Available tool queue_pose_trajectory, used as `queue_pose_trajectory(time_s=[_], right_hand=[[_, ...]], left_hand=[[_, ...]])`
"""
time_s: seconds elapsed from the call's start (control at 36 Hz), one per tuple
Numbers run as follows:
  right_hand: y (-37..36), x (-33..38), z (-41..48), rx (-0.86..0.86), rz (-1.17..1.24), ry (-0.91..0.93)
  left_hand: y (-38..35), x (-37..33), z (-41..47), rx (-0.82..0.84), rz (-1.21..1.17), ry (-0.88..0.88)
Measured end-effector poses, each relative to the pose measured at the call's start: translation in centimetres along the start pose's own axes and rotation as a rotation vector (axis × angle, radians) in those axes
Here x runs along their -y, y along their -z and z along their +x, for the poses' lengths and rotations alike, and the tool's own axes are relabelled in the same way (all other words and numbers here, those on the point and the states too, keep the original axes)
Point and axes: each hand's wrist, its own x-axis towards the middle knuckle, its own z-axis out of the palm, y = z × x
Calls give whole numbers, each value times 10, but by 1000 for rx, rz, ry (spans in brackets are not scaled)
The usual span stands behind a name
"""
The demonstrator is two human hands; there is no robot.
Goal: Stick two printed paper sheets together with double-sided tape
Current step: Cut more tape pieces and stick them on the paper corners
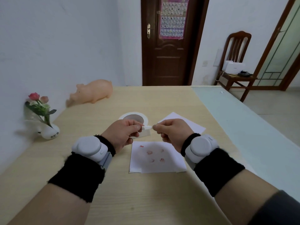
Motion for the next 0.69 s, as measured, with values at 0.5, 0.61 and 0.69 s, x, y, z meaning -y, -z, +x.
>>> queue_pose_trajectory(time_s=[0.5, 0.61, 0.69], right_hand=[[-7, -1, 7, 23, -157, 33], [-9, -1, 8, 27, -174, 40], [-9, -2, 8, 29, -180, 53]], left_hand=[[6, 4, -2, 36, -1, 6], [8, 4, -2, 23, 10, 6], [10, 4, -2, -1, 54, -4]])
